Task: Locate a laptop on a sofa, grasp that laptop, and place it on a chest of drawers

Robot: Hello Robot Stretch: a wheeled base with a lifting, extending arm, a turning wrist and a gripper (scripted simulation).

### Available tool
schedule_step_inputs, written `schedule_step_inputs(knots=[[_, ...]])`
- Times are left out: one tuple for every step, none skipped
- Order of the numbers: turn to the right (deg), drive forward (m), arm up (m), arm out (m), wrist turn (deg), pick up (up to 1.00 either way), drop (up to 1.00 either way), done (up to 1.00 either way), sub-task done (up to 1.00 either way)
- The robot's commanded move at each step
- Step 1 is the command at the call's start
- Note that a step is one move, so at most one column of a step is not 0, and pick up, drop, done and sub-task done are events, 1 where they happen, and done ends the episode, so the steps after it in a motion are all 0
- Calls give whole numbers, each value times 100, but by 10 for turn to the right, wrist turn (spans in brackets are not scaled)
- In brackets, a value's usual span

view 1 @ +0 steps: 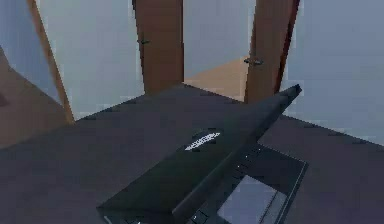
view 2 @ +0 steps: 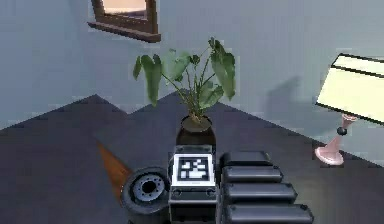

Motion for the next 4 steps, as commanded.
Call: schedule_step_inputs(knots=[[-300,0,0,0,0,0,0,0,0],[450,0,0,0,0,0,0,0,0],[450,0,0,0,0,0,0,0,0],[360,0,0,0,0,0,0,0,0]])
